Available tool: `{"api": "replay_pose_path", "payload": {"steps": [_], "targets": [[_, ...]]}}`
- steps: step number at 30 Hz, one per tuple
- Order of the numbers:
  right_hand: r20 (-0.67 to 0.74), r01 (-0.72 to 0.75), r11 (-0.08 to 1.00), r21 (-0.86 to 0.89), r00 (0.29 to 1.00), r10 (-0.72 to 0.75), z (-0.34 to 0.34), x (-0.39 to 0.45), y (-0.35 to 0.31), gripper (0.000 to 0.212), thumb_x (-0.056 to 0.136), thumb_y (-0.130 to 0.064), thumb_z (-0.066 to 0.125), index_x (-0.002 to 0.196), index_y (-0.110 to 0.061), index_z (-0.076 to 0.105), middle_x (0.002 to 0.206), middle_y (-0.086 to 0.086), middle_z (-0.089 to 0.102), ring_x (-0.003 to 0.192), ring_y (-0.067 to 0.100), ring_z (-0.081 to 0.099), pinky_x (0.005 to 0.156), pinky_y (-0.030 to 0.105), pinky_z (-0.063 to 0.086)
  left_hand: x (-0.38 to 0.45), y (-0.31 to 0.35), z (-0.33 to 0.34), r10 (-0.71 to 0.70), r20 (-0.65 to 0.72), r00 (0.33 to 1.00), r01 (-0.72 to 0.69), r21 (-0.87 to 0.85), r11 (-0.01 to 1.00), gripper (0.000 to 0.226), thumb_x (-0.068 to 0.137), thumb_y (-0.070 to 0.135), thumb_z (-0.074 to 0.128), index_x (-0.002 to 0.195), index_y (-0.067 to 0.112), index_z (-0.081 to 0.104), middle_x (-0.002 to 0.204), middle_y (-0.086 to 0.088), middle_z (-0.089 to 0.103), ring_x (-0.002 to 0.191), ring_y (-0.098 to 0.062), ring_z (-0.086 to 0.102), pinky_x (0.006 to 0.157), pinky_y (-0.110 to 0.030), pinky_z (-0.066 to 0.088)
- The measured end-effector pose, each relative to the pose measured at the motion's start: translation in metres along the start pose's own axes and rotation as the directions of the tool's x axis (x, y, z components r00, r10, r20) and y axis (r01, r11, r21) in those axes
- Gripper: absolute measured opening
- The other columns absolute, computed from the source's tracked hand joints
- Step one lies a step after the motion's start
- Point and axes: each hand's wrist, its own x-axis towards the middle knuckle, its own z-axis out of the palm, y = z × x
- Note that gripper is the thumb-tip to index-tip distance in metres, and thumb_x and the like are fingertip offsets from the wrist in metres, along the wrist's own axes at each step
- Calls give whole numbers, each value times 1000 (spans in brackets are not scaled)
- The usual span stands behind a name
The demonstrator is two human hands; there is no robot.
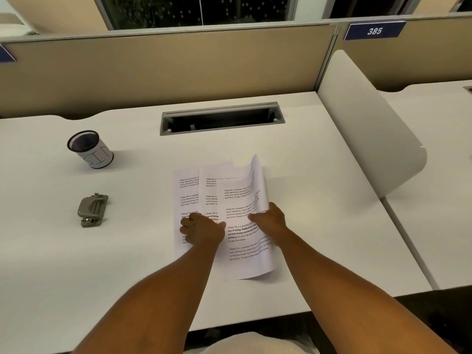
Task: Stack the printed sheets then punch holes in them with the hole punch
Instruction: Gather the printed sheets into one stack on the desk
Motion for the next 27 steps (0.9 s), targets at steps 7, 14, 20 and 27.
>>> {"api": "replay_pose_path", "payload": {"steps": [7, 14, 20, 27], "targets": [[-91, 108, 987, -121, 989, -119, -15, 9, -5, 34, 80, -21, 67, 112, -10, 60, 108, 9, 67, 88, 24, 62, 80, 33, 55, 14, -28, 0, 53, -143, 988, -73, -137, 988, 75, 78, 57, 72, 129, 9, 44, 133, -16, 41, 127, -34, 37, 99, -46, 40], [-85, 141, 984, 107, 988, -132, -22, 12, -9, 36, 81, -20, 74, 115, -15, 62, 108, 6, 70, 90, 24, 67, 76, 33, 58, 31, -45, -12, -102, -227, 969, 96, -35, 995, 90, 74, 63, 71, 130, 0, 38, 130, -19, 41, 121, -36, 40, 96, -46, 40], [-60, 163, 956, 243, 986, -152, -25, 13, -19, 37, 77, -18, 80, 111, -15, 66, 101, 5, 73, 87, 24, 71, 80, 41, 60, 34, -34, -14, -137, -143, 980, 119, -125, 985, 90, 77, 49, 77, 132, -7, 32, 136, -23, 36, 126, -36, 38, 99, -44, 42], [-64, 178, 944, 276, 984, -167, -32, 12, -22, 32, 72, -21, 84, 99, -20, 66, 95, 2, 73, 80, 22, 71, 64, 31, 60, 42, -39, -13, -99, -92, 991, 75, -233, 969, 80, 76, 34, 82, 129, -8, 39, 133, -27, 45, 125, -42, 46, 105, -45, 40]]}}
